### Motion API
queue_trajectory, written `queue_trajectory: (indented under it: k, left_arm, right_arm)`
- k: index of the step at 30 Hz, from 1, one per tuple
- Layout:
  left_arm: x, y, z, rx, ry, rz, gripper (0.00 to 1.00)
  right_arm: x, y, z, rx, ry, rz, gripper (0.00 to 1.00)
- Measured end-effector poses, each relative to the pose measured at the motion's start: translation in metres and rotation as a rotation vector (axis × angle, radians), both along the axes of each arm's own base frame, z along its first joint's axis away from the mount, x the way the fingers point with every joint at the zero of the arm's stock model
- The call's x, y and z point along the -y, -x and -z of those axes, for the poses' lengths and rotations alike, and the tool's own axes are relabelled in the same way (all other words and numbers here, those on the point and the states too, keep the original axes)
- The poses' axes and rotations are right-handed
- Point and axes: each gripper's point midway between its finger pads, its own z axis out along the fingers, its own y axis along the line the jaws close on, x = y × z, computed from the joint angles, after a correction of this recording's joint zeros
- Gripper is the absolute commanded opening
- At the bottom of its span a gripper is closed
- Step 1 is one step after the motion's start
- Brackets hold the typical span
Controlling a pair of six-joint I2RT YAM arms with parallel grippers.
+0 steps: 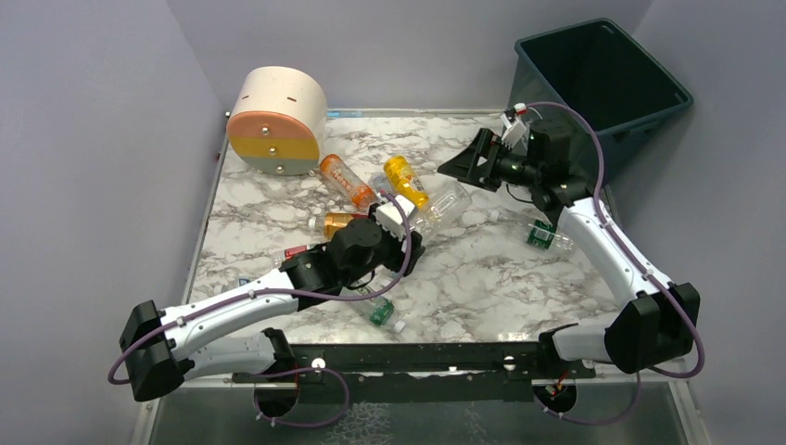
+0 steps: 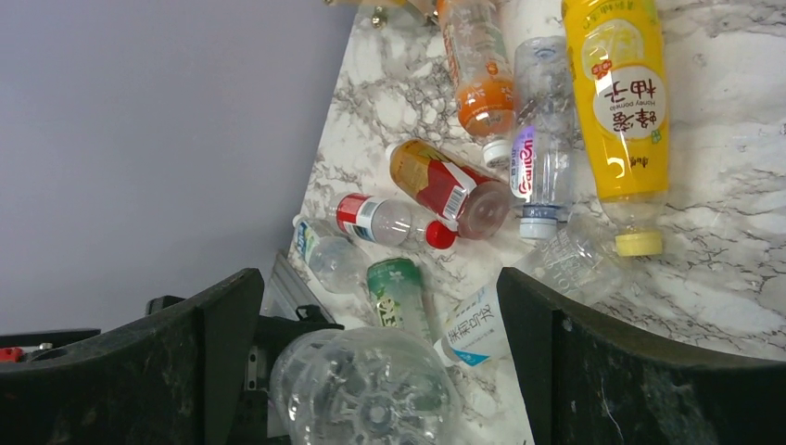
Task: Put the plastic bottles in the bin
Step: Pick up the plastic bottle at the center of the board.
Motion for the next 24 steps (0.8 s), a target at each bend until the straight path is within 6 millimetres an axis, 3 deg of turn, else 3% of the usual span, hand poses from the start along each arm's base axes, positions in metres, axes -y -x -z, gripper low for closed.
queue_trajectory:
  k: [8, 24]
  left_arm:
    - [-0.021, -0.006, -0.013, 0.017, 0.025, -0.057, 0.7]
    - [-0.04, -0.034, 0.003, -0.019, -0.008, -0.14, 0.7]
  right_arm:
    - [-0.015, 0.001, 0.011, -0.019, 0.016, -0.035, 1.0]
    - [-0.037, 0.012, 0.008, -0.004, -0.003, -0.098, 1.0]
